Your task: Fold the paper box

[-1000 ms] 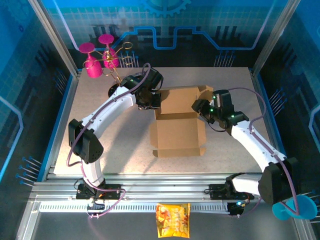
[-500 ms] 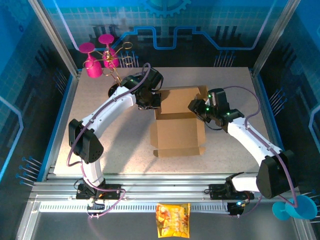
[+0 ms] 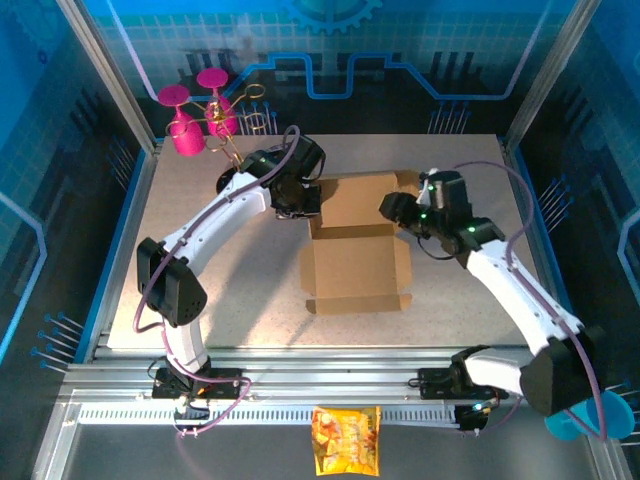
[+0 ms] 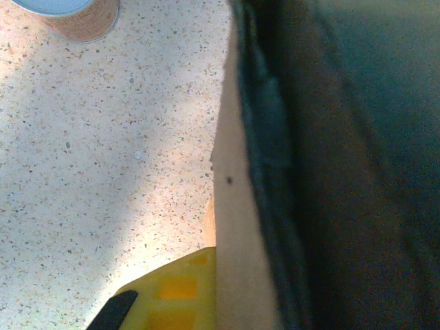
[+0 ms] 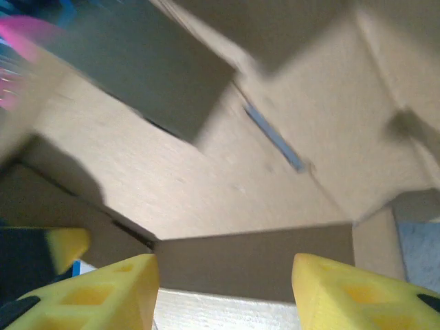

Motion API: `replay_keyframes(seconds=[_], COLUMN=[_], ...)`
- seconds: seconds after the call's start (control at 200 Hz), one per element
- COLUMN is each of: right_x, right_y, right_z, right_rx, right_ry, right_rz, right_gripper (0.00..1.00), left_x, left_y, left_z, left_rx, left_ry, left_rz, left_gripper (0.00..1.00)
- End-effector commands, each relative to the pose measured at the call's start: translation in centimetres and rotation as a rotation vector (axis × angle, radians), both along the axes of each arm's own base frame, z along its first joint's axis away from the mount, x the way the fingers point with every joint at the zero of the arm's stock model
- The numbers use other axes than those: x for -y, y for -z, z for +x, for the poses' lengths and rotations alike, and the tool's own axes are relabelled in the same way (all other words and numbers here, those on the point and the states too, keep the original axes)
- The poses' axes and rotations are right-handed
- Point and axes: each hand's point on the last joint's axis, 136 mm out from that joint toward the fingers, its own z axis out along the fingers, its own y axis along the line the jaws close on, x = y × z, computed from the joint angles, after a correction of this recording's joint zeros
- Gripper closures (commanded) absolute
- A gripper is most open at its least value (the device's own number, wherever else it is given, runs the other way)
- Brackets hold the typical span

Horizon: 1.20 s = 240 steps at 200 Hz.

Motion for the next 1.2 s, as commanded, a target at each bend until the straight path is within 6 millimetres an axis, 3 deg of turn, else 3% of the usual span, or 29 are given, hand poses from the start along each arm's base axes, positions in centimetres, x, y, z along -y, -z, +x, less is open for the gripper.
replay_keyframes(seconds=[0.0, 0.105, 0.17, 0.38, 0.71, 0.841, 0.956, 1.141, 1.176, 1.196], right_x=[3.3, 6.8, 7.7, 6.6, 6.2, 4.7, 4.8, 5.5, 5.6, 5.6], right_y=[-5.0, -6.2, -6.2, -3.0, -1.0, -0.5, 0.4, 1.1, 1.2, 1.2], right_z=[-0.8, -0.8, -0.4, 1.4, 3.8, 3.9, 3.9, 4.2, 4.1, 4.1], right_rx=[0.181, 0.256, 0.299, 0.310, 0.270, 0.265, 0.243, 0.208, 0.198, 0.190], right_ry=[-0.023, 0.016, 0.006, -0.156, -0.194, -0.234, -0.227, -0.202, -0.193, -0.182], right_rz=[-0.101, -0.157, -0.190, -0.318, -0.357, -0.376, -0.405, -0.520, -0.560, -0.589], right_gripper=[0.45, 0.46, 0.50, 0.52, 0.65, 0.66, 0.67, 0.88, 0.99, 1.00], left_x=[0.2, 0.1, 0.0, -0.6, -0.6, -0.7, -0.5, -0.6, -0.6, -0.6], left_y=[-0.9, -1.1, -1.2, -1.1, -0.8, -0.6, -0.7, -0.5, -0.4, -0.4], left_z=[-0.1, -0.2, -0.3, -0.6, -1.0, -0.9, -0.8, -0.7, -0.6, -0.6], left_rx=[-0.016, -0.033, -0.050, -0.111, -0.149, -0.153, -0.152, -0.156, -0.158, -0.157], left_ry=[0.011, 0.020, 0.026, 0.030, 0.033, 0.029, 0.029, 0.022, 0.020, 0.018], left_rz=[-0.032, -0.045, -0.049, -0.031, -0.036, -0.037, -0.043, -0.042, -0.044, -0.043], left_gripper=[1.00, 1.00, 1.00, 1.00, 1.00, 1.00, 1.00, 1.00, 1.00, 1.00])
